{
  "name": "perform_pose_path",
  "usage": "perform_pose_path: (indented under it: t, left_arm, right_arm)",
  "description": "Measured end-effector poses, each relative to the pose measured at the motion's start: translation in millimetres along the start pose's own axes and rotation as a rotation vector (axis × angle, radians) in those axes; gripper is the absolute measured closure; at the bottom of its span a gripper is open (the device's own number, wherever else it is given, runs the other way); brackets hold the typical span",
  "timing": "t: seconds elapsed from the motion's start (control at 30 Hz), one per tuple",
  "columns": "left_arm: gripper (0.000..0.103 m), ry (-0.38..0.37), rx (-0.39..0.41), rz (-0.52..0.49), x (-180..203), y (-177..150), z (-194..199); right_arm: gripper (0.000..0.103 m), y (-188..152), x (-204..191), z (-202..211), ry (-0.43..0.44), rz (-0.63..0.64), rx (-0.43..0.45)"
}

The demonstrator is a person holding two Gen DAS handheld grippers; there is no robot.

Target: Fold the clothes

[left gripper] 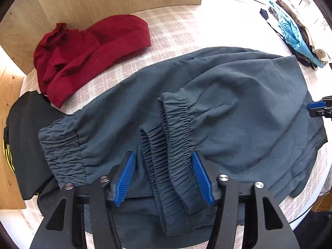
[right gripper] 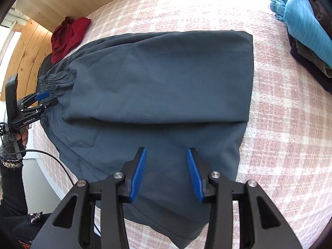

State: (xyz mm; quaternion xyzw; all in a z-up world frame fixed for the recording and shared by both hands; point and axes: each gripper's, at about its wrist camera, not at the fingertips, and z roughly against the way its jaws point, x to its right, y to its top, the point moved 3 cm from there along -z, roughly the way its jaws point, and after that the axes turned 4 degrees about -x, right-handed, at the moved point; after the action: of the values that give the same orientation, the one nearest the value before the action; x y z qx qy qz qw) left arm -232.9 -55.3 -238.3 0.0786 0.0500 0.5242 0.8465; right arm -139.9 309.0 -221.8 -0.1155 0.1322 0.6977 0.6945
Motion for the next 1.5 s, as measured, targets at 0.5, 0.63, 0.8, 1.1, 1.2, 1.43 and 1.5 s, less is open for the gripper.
perform_pose_path:
  t: [0.5, 0.63, 0.8, 1.1, 1.2, 1.43, 1.5]
  left_arm:
    - [0.090, -0.054, 0.095, 0.037, -15.8, -8.3, 32.9]
    - [0.097, -0.013, 0.100, 0.047, -32.8, -10.0, 38.6]
    - [0.097, -0.011, 0.056, 0.011, -36.3, -15.2, 28.5]
    - [0.083, -0.040, 0.055, 0.073, -53.5, -23.3, 30.2]
    - [0.065, -0.017, 0.071, 0.084, -60.9, -27.8, 42.2]
    - [0.064, 0.036, 0.087, -0.002, -48.9, -17.4, 91.2]
    - [0.056, 0.013, 0.092, -0.117, -13.0, 4.3, 100.3]
  right_arm:
    - [0.062, -100.2, 21.5, 32.2, 0.027, -0.008, 0.108]
    - [0.062, -112.5, 16.4, 21.5, -0.018, 0.002, 0.123]
    - [0.062, -107.5, 5.8, 15.4, -0.023, 0.052, 0.145]
    - [0.062, -102.0, 0.2, 19.0, 0.053, 0.065, 0.128]
    - [0.062, -94.4, 17.9, 36.2, 0.080, 0.011, 0.196]
    - [0.062, -82.3, 31.4, 47.7, -0.068, 0.090, 0.244]
    - [0.062, -84.5, 33.4, 47.5, -0.125, 0.160, 0.224]
